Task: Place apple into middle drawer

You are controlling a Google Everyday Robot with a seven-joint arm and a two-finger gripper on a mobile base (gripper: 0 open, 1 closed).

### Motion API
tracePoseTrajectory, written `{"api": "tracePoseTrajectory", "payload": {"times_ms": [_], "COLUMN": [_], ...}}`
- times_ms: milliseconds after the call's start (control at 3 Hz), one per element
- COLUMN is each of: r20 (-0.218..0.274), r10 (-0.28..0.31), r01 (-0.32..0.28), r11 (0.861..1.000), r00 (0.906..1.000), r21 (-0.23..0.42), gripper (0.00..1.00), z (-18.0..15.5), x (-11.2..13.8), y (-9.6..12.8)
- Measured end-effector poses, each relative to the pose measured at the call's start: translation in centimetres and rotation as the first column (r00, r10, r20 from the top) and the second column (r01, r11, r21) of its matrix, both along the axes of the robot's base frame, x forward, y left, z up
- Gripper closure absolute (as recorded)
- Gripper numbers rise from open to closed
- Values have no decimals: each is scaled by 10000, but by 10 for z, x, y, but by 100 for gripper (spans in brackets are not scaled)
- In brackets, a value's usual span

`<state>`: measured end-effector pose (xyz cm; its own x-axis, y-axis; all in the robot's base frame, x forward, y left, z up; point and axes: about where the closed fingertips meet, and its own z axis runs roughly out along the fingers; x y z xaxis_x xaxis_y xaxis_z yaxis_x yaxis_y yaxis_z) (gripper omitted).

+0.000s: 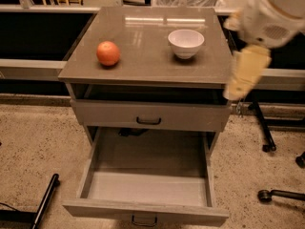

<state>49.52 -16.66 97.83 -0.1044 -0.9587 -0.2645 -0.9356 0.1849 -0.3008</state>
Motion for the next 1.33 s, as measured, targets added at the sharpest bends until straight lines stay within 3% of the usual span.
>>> {"api": "tracePoseTrajectory", "payload": {"times_ms": [333, 667, 1000, 1333], "r20": [659, 717, 1416, 1735], "r10": [1761, 1740, 1866, 1973], "r01": [-1826, -1816, -2153, -2519], "r11": [9769, 9763, 9500, 8819], "r00": [9822, 9821, 9722, 9649], "r21": [1106, 1180, 2260, 3985], "gripper": [0, 0, 0, 0], "z": [-12, -12, -13, -30], "x": [86, 88, 127, 198], "y": [112, 112, 141, 209]}}
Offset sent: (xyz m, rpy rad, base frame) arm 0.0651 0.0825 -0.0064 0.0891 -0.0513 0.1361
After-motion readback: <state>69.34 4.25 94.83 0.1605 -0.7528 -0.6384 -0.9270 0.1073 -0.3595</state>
